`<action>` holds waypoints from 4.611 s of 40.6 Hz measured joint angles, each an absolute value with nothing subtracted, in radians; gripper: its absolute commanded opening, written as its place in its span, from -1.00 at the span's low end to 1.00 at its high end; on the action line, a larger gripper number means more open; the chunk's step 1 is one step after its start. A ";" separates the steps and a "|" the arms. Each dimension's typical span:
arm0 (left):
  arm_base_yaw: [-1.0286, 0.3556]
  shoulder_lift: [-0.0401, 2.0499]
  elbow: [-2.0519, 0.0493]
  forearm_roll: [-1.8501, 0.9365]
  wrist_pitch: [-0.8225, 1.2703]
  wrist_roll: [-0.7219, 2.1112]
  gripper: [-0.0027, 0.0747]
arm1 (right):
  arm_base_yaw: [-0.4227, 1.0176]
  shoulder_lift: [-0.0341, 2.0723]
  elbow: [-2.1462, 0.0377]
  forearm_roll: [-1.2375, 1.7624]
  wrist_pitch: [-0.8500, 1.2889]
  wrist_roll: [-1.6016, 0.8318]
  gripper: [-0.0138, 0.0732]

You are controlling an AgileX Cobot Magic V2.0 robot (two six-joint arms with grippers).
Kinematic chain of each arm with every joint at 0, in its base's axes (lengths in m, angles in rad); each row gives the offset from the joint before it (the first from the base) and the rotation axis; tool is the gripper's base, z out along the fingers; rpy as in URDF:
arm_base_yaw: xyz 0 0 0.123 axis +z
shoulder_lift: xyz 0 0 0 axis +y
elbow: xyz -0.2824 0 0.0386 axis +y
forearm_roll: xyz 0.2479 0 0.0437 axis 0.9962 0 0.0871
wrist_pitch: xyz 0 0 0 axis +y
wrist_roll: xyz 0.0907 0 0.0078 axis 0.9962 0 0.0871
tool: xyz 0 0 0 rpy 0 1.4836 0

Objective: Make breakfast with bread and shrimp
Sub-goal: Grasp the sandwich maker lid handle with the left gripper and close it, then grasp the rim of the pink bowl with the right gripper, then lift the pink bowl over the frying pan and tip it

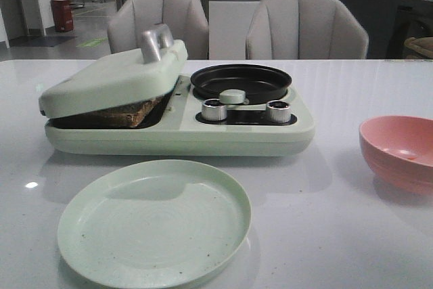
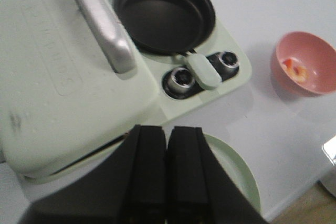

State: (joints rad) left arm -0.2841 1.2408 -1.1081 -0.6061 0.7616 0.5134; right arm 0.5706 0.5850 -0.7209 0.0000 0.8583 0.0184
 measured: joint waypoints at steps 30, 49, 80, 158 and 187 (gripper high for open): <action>-0.546 0.652 -0.596 -0.241 0.668 0.104 -0.67 | 0.571 0.601 -0.721 0.025 0.822 0.032 0.55; -0.546 0.645 -0.588 -0.239 0.659 0.104 -0.67 | 0.254 1.001 -0.885 -0.055 0.959 0.161 0.55; -0.546 0.645 -0.587 -0.239 0.655 0.103 -0.67 | -0.114 1.618 -1.049 0.097 0.769 -0.037 0.55; -0.546 0.645 -0.587 -0.241 0.677 0.103 -0.67 | 0.635 1.995 -1.769 -1.430 0.983 0.549 -0.58; -0.546 0.645 -0.587 -0.241 0.677 0.103 -0.67 | 0.691 2.166 -1.840 -1.712 1.087 0.595 -0.58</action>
